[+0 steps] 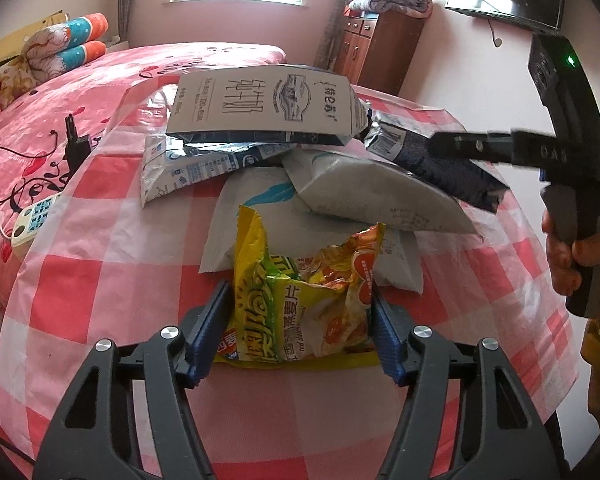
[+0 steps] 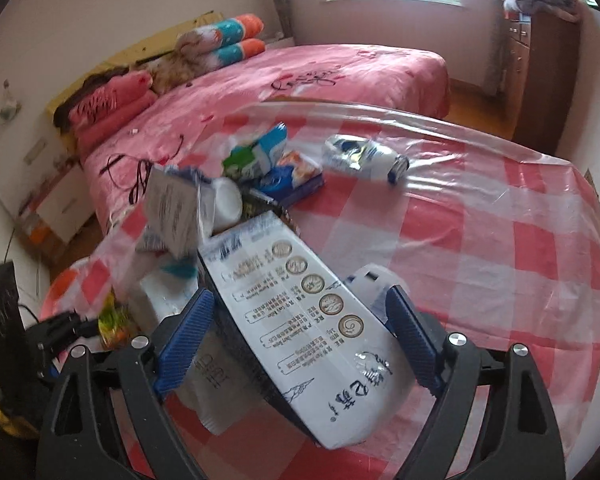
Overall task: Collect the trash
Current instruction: 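Carry the snack bag and carton with both tools over the orange bucket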
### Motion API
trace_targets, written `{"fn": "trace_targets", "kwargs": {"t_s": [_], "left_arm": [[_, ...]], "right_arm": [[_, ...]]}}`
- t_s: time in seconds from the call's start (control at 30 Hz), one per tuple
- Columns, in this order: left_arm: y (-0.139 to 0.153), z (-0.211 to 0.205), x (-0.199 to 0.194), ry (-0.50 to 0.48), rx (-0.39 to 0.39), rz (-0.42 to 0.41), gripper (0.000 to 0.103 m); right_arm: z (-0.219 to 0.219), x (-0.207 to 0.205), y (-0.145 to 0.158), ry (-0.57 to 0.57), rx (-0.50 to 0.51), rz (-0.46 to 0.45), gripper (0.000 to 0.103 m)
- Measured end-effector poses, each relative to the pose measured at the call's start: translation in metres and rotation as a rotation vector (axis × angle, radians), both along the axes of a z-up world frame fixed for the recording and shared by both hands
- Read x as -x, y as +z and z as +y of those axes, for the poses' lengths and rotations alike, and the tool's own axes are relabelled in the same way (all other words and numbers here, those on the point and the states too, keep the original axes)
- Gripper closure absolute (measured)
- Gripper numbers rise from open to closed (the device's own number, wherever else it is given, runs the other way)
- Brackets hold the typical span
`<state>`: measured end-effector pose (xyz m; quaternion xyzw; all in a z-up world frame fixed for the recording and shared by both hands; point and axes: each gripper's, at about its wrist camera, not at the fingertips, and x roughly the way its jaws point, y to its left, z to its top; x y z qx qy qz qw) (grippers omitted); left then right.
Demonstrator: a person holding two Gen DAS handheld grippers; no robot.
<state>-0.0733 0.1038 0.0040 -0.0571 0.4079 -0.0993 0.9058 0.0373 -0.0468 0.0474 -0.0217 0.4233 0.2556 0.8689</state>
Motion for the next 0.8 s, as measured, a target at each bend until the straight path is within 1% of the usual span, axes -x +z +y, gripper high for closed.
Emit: {"fn": "trace_targets", "kwargs": {"t_s": [0.1,0.17,0.2,0.23,0.33,0.37,0.4,0.57,0.8], "left_arm": [[0.001,0.003,0.001,0.012,0.010,0.004,0.038],[0.001,0.004,0.002,0.016,0.017,0.006,0.039],[0.001,0.005,0.003,0.017,0.017,0.006,0.039],[0.001,0.006,0.003,0.018,0.016,0.006,0.039],[0.002,0.009,0.005,0.026,0.021,0.007,0.039],[0.002,0.009,0.005,0.028,0.021,0.007,0.039],[0.002,0.010,0.006,0.030,0.023,0.007,0.040],[0.005,0.014,0.012,0.041,0.028,-0.001,0.041],[0.011,0.022,0.019,0.051,0.042,-0.015,0.043]], "right_arm": [[0.002,0.011,0.000,0.011,0.005,-0.002,0.019],[0.005,0.021,-0.001,0.025,0.013,0.001,0.020],[0.008,0.023,-0.001,0.036,0.016,0.004,0.024],[0.011,0.027,-0.003,0.050,0.022,0.010,0.025],[0.022,0.036,-0.007,0.055,0.080,-0.010,0.026],[0.025,0.039,-0.008,0.052,0.087,-0.017,0.030],[0.026,0.039,-0.009,0.043,0.089,-0.022,0.033],[0.023,0.045,-0.011,-0.014,0.059,-0.031,0.033],[0.019,0.066,-0.009,-0.065,0.005,-0.034,0.034]]}}
